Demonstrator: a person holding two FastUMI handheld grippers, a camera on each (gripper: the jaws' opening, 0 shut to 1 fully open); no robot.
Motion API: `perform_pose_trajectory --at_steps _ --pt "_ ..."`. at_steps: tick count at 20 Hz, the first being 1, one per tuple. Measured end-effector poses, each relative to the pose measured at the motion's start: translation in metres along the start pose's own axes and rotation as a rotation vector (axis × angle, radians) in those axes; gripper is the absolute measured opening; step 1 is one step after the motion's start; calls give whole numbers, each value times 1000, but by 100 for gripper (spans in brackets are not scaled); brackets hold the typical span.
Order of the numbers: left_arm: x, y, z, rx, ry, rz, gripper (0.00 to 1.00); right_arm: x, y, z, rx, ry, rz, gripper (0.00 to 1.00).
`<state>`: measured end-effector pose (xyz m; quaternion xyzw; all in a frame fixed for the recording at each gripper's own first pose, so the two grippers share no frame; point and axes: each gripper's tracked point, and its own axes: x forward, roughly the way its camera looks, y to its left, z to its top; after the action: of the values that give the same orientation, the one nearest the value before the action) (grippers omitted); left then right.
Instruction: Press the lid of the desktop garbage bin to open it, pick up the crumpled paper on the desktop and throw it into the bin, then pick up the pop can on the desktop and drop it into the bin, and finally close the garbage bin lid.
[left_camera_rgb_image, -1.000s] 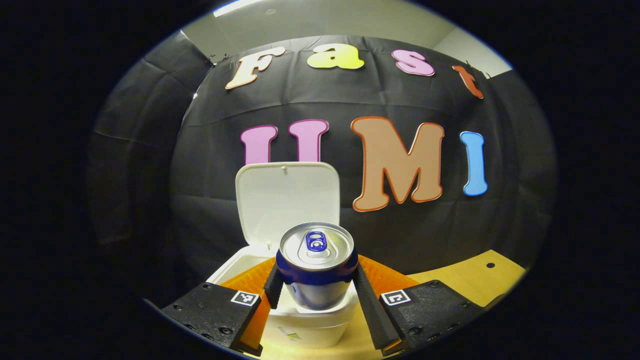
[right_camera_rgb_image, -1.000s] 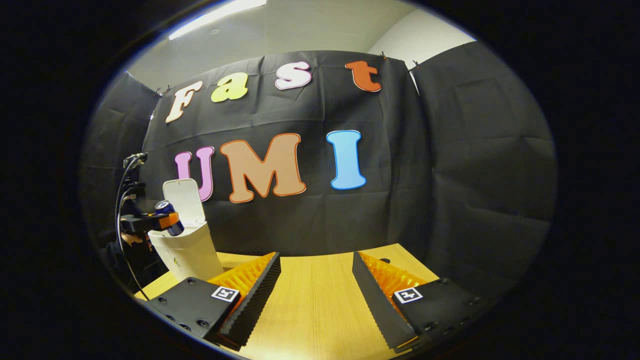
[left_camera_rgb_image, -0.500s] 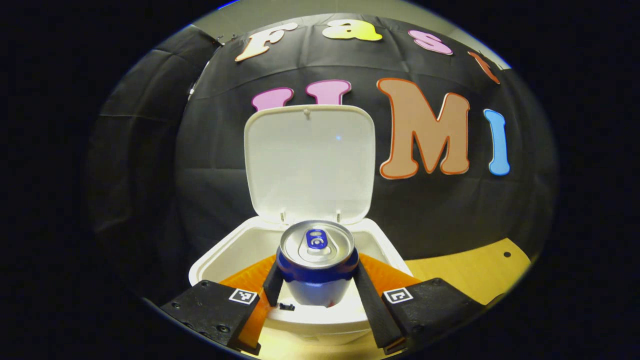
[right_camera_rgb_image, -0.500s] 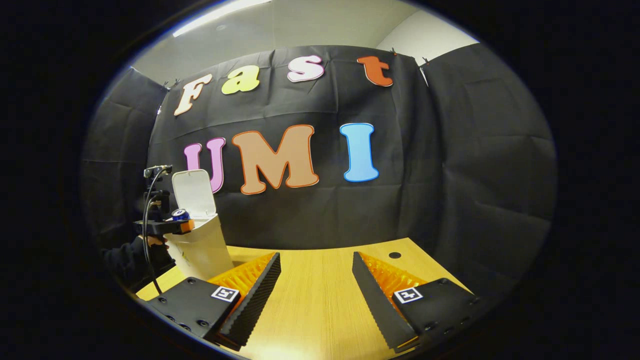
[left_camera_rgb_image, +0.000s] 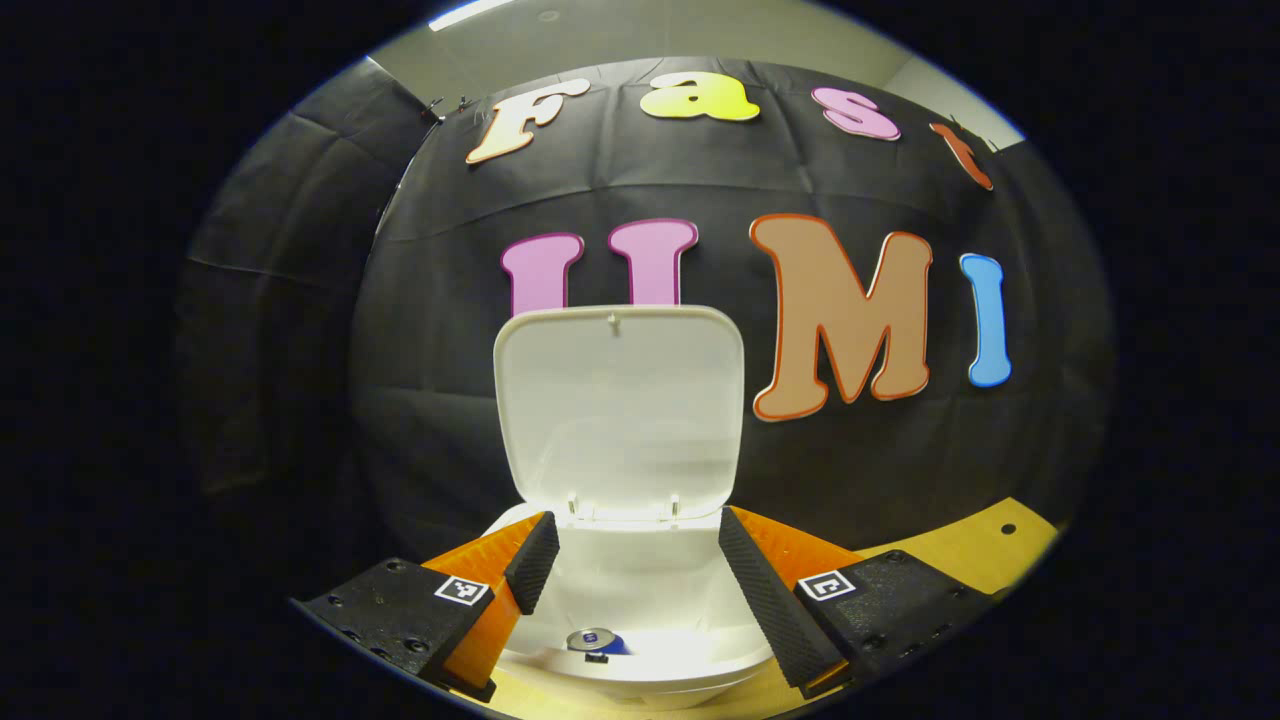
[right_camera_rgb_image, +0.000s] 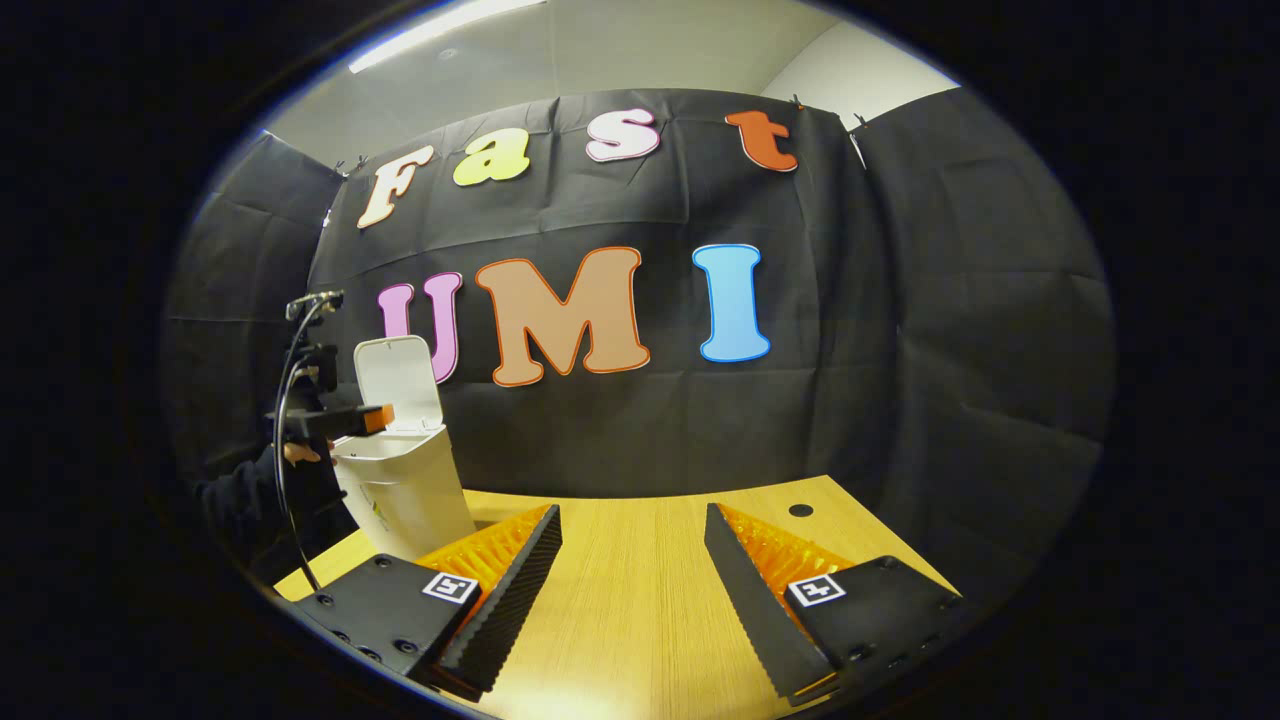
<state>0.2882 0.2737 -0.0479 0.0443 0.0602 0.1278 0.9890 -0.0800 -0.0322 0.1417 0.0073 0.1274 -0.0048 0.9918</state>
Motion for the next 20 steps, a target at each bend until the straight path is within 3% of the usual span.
perform_pose_trajectory --at_steps 6,12,15,18,20 --pt "21 10 79 -58 -111 -30 97 5 3 2 4 -4 2 97" --pt "61 5 147 12 -230 -117 92 10 0 0 19 6 -27 96" --pt "81 -12 148 101 -237 -178 90 14 5 -5 17 21 -39 97" --pt "101 -17 128 53 -168 -178 96 17 12 -11 17 48 -35 97" --pt "119 -8 123 -10 -121 -149 92 19 14 -14 1 55 -39 97"
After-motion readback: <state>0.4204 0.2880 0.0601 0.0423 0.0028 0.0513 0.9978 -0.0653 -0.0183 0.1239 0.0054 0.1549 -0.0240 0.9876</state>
